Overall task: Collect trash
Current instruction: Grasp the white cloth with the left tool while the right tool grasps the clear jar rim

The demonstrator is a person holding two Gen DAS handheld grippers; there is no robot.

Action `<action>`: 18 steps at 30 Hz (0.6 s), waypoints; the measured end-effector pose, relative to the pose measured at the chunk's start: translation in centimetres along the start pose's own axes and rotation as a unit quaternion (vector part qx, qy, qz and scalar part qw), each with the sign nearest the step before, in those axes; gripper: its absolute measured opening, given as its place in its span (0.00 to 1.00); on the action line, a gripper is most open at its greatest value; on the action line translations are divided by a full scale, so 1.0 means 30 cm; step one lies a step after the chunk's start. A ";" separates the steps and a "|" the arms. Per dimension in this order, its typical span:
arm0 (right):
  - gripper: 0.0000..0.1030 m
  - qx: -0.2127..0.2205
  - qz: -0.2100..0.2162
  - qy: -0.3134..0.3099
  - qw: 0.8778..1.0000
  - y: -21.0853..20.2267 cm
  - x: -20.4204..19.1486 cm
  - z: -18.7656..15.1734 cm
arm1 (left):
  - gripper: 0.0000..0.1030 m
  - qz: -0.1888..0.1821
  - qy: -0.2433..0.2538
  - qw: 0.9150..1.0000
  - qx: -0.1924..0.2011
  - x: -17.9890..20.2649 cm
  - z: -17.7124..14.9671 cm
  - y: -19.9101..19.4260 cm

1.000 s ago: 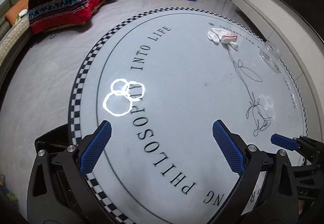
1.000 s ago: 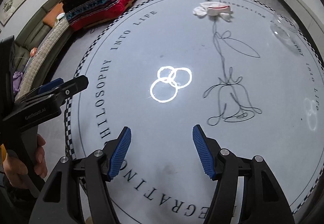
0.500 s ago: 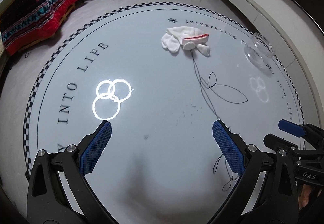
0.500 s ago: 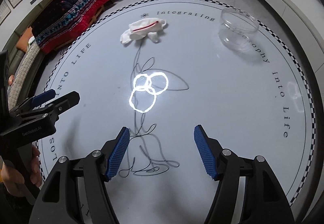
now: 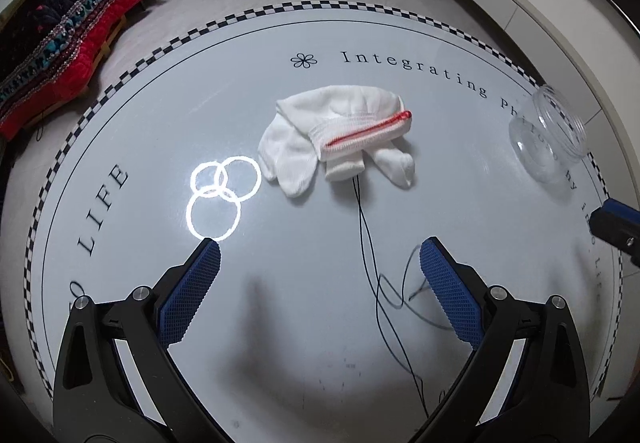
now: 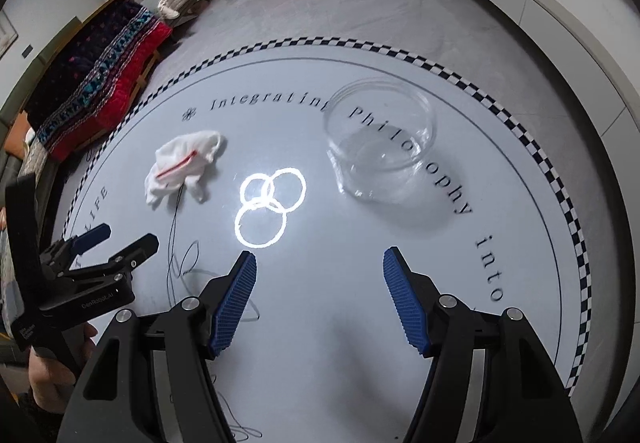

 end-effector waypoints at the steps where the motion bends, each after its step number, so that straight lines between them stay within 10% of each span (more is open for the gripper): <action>1: 0.65 0.001 -0.006 0.010 1.000 0.005 0.029 0.027 | 0.94 0.001 -0.002 1.000 0.001 0.003 0.018 0.013; 13: 0.65 -0.043 -0.048 0.074 0.995 0.142 0.195 0.154 | 0.94 0.006 -0.001 1.000 -0.009 0.073 0.179 0.159; 18: 0.39 -0.064 -0.050 0.070 0.994 0.188 0.193 0.142 | 0.94 0.027 0.013 0.999 -0.010 0.096 0.193 0.191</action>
Point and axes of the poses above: each gripper's, at about its wrist camera, not at the fingertips, and y roughly the way its jaws point, x to its right, z to its top, the point moved 3 cm from there along y, roughly the way its jaws point, and after that the axes turned 13 degrees about -y, right-handed, at the moved point
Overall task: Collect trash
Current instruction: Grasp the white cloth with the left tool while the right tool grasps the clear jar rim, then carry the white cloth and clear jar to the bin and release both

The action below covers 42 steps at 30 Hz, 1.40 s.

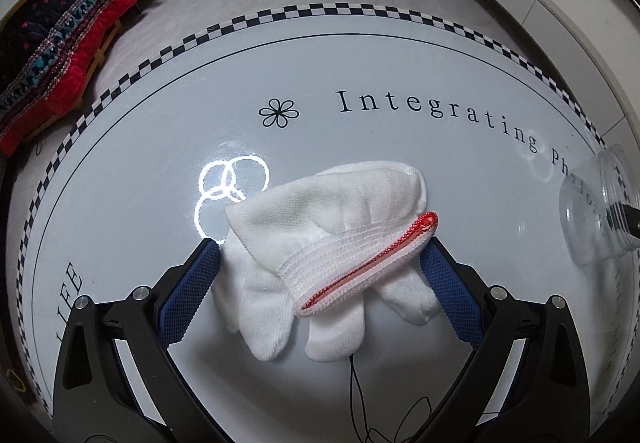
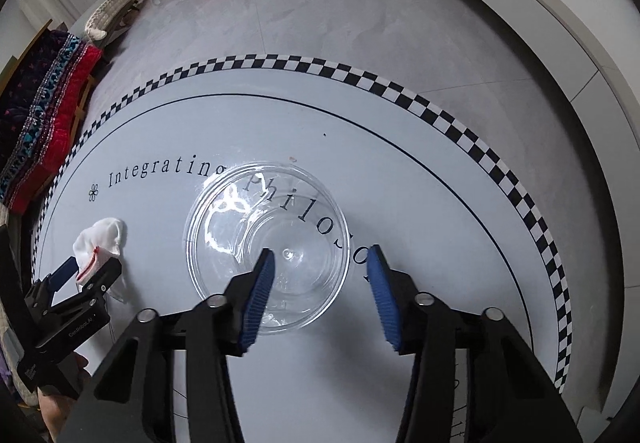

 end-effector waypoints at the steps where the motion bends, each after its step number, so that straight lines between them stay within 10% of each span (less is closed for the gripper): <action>1: 0.33 -0.002 -0.002 -0.003 1.000 0.005 -0.003 -0.007 | 0.94 0.001 0.005 1.000 0.002 0.017 0.003 0.003; 5: 0.06 -0.001 -0.005 -0.011 1.000 0.004 -0.005 -0.020 | 0.82 -0.004 0.012 1.000 0.009 0.033 -0.004 -0.011; 9: 0.06 -0.002 -0.018 -0.027 0.999 -0.016 -0.009 -0.060 | 0.41 -0.005 0.016 0.999 0.029 0.035 -0.011 -0.046; 14: 0.06 -0.002 -0.022 -0.034 0.999 -0.044 -0.030 -0.120 | 0.17 -0.022 0.001 0.999 0.037 -0.026 -0.034 -0.066; 42: 0.06 0.002 0.017 -0.091 0.996 -0.395 -0.256 -0.672 | 0.15 -0.051 0.029 0.996 0.064 -0.251 -0.568 -0.553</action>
Point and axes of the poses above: each gripper's, at about its wrist camera, not at the fingertips, and y roughly the way its jaws point, x to its right, z to its top, the point moved 3 cm from there along y, roughly the way its jaws point, and after that the axes turned 13 degrees about -y, right-handed, at the moved point
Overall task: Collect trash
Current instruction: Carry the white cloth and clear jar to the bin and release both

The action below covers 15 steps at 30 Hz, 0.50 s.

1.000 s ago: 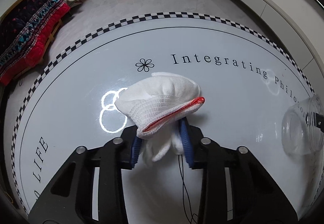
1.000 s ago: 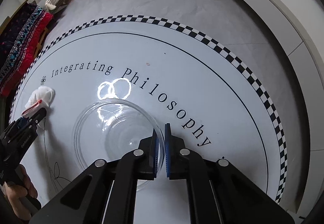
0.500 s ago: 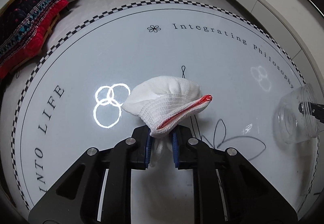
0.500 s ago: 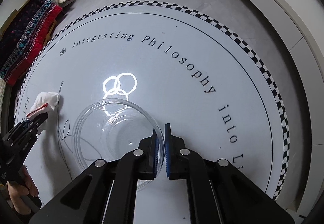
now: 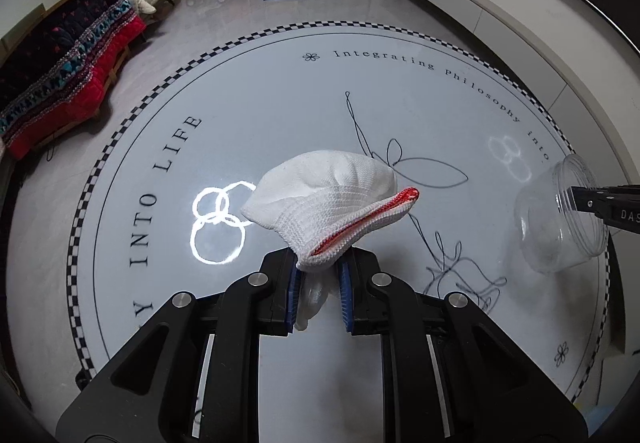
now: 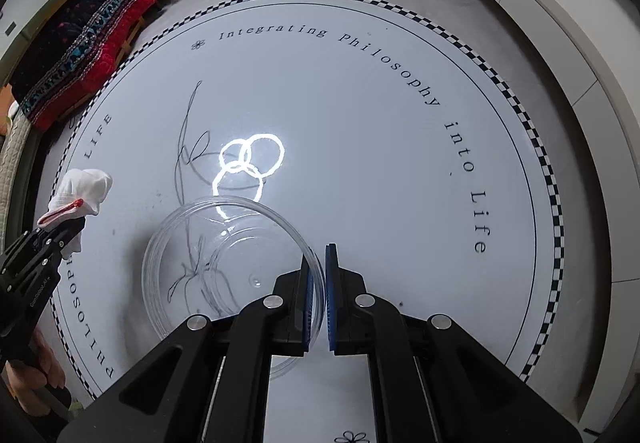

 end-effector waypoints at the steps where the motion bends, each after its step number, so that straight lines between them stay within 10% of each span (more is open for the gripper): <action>1: 0.06 0.000 0.003 -0.003 1.000 -0.011 -0.019 -0.025 | 0.15 -0.001 -0.002 1.000 0.001 -0.010 -0.024 -0.024; 15: 0.06 0.002 0.027 -0.080 0.996 -0.110 -0.368 -0.226 | 0.16 -0.001 -0.022 1.000 0.018 -0.201 -0.292 -0.244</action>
Point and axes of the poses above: each gripper's, at about its wrist camera, not at the fingertips, and y roughly the way its jaws point, x to its right, z to its top, the point moved 3 cm from there along y, roughly the way its jaws point, and after that the axes turned 13 degrees about -y, right-handed, at the moved point
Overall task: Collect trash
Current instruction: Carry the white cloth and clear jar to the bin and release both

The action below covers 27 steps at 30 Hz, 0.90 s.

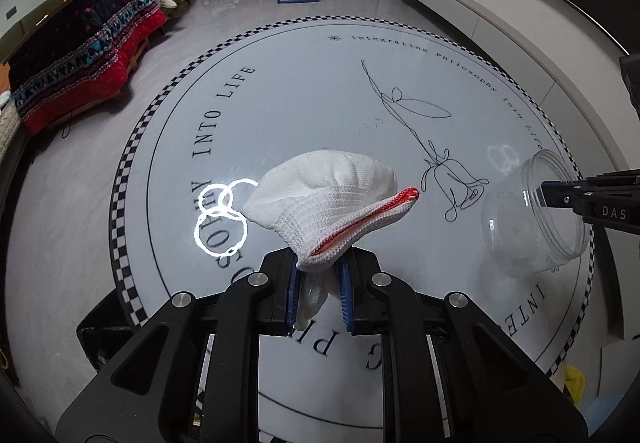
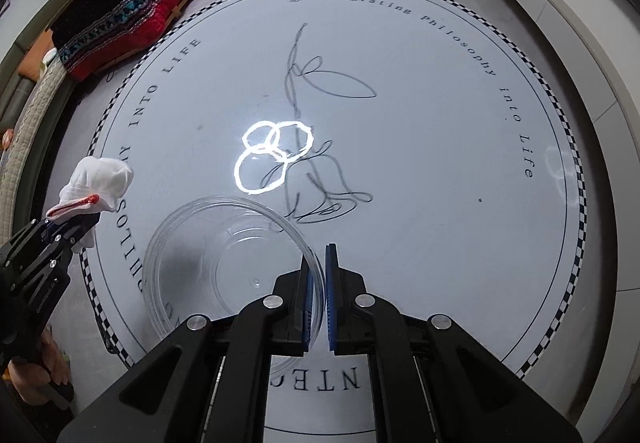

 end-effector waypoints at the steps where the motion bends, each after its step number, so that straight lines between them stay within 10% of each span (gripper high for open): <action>1: 0.06 0.001 0.002 -0.007 1.000 -0.003 -0.030 -0.006 | 0.15 0.001 -0.004 1.000 0.003 -0.020 -0.015 -0.018; 27: 0.06 -0.018 0.096 -0.267 0.959 0.089 -1.141 -0.117 | 0.16 0.121 -0.164 0.978 0.046 -0.848 -0.391 -0.293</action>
Point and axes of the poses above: each gripper's, at about its wrist camera, not at the fingertips, and y roughly the way its jaws point, x to its right, z to its top, the point moved 3 cm from there along y, roughly the way its jaws point, and after that the axes turned 13 degrees about -y, right-handed, at the moved point
